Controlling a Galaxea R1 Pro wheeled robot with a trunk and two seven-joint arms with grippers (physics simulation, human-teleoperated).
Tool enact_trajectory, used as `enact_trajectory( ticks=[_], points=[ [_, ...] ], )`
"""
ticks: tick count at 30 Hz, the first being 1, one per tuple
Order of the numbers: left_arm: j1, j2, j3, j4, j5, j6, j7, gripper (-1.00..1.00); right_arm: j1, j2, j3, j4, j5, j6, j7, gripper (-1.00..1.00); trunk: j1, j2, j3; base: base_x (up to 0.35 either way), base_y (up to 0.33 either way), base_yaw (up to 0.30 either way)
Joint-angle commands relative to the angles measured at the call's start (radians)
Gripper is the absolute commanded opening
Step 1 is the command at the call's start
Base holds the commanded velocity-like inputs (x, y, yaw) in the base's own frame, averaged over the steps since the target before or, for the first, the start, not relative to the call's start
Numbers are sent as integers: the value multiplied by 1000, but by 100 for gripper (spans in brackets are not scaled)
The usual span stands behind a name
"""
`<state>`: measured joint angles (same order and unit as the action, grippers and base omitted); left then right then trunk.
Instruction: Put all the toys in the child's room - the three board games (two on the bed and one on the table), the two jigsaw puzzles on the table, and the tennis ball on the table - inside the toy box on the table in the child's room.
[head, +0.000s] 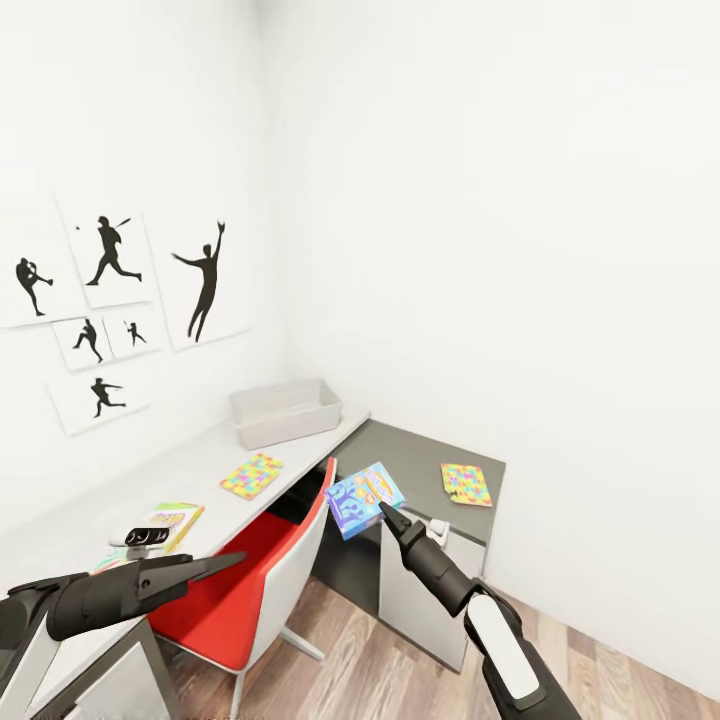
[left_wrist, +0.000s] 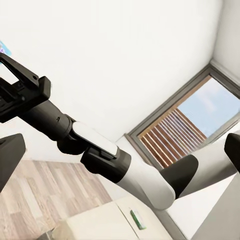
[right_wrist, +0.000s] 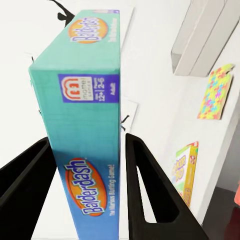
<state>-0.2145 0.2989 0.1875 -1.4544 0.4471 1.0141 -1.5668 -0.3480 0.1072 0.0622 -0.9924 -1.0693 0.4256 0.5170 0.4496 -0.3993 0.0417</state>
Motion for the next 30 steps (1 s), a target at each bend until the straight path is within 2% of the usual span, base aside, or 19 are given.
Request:
enact_trajectory(
  ticks=[1, 8, 30],
  points=[
    [0, 0, 0, 0, -1, 11, -4, 100, 0, 0, -1, 0, -12, 8, 0, -100, 0, -1, 1, 0, 0, 229],
    [-1, 0, 0, 0, -2, 11, -4, 100, 0, 0, -1, 0, -11, 8, -1, -100, 0, -1, 4, 0, 0, 135],
    [-1, 0, 2, 1, 3, 6, -4, 100, 0, 0, -1, 1, -9, 7, -4, -100, 0, -1, 4, 0, 0, 4]
  ],
)
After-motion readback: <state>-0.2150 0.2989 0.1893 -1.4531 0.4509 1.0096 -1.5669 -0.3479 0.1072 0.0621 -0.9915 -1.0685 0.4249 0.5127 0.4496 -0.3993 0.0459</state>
